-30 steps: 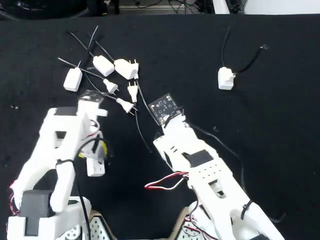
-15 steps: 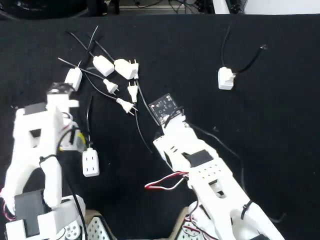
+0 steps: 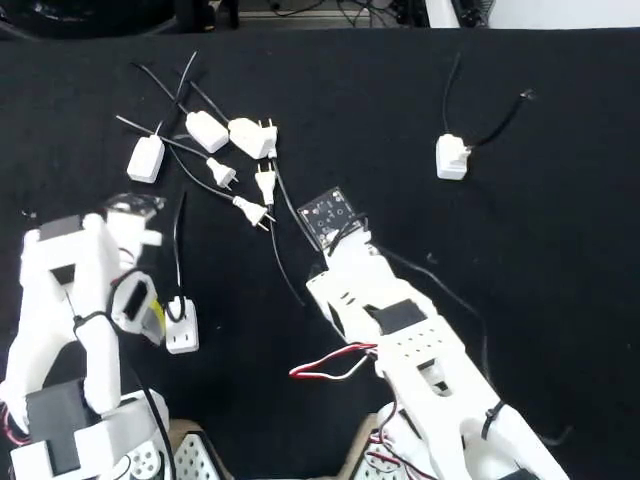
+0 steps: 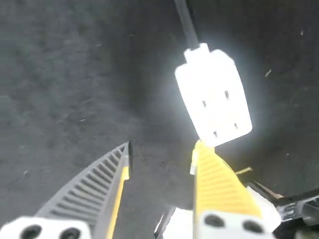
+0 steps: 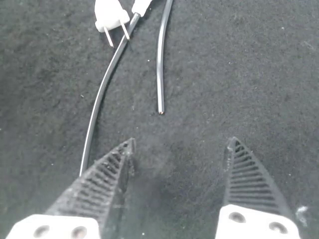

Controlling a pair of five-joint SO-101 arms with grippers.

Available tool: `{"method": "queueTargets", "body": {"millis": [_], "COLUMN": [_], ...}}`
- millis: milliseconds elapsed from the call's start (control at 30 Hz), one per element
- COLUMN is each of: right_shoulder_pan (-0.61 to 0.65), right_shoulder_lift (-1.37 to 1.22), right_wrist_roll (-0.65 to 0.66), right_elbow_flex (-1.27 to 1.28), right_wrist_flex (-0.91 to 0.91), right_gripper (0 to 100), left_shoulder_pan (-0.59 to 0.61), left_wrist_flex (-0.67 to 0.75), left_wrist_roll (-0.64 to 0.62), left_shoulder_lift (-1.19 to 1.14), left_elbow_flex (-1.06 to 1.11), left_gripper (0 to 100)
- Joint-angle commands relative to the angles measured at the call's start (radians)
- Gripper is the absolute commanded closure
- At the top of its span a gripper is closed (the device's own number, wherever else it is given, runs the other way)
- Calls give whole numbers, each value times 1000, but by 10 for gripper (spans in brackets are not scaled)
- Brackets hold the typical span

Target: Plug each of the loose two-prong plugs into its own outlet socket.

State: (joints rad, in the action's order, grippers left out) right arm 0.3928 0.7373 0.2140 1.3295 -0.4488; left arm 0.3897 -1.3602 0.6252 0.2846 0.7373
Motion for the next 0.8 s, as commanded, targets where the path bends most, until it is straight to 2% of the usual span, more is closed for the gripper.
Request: {"method": "queueTargets", "body": {"millis": [0,100,267,400,500,633,767], "right_shoulder_pan": [15,15,15,15,15,15,15], "right_shoulder_lift": [31,33,33,33,33,33,33], "right_wrist_roll": [3,3,3,3,3,3,3], "right_elbow_flex": [-8,-8,-7,-7,-5,-5,-4], "right_wrist_flex": [20,18,18,17,17,17,20], "right_gripper": [727,727,727,727,727,727,727], "left_shoulder_pan": [-71,-170,-412,-601,-696,-728,-639], "left_wrist_flex": [83,160,233,235,235,210,68], "left_wrist_roll": [-5,-112,-319,-422,-466,-463,-462], "left_shoulder_lift": [9,17,18,18,18,20,20], "left_elbow_flex": [62,104,104,51,18,-2,-124], "left_gripper": [798,798,798,798,798,798,798]}}
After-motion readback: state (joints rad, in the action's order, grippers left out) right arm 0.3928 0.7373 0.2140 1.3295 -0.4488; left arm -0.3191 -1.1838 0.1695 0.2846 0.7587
